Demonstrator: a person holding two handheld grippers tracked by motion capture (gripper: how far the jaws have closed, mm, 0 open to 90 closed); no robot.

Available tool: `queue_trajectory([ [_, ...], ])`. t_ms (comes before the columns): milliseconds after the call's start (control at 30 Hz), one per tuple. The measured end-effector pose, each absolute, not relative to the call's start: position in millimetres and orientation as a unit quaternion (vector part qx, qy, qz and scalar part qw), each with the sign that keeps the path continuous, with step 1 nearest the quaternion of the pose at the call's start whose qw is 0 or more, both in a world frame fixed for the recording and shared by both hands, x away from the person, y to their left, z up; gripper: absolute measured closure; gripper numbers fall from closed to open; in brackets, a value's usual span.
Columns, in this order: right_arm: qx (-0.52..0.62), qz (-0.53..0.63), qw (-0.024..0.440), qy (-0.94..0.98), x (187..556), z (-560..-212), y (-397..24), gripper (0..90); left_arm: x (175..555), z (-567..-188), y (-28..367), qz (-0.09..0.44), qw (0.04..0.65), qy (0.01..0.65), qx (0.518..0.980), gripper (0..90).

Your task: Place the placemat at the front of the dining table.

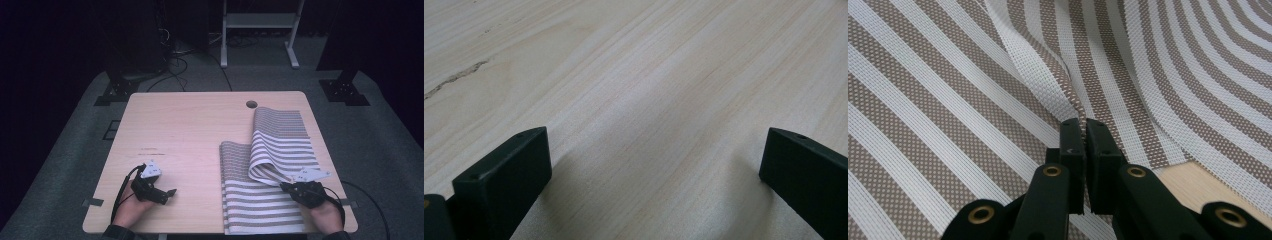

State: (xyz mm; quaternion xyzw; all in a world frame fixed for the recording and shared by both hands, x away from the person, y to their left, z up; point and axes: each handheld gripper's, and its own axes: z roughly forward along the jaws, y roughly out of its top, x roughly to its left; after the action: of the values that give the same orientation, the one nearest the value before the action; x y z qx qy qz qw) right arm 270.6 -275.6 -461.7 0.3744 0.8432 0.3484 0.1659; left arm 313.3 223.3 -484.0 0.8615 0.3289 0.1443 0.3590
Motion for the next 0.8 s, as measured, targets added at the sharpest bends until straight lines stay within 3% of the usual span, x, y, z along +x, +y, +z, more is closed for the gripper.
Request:
queue_trajectory([
  [700, 0.413, 0.33, 0.169, 0.832, 258.0, -461.4, -326.9, 85.7, 313.4, -484.0, 223.3, 0.144, 0.359, 0.329, 0.862, 0.0],
  [800, 0.416, 0.336, 0.16, 0.829, 255.1, -462.2, -334.7, 80.2, 313.4, -484.0, 223.3, 0.145, 0.359, 0.329, 0.862, 0.0],
])
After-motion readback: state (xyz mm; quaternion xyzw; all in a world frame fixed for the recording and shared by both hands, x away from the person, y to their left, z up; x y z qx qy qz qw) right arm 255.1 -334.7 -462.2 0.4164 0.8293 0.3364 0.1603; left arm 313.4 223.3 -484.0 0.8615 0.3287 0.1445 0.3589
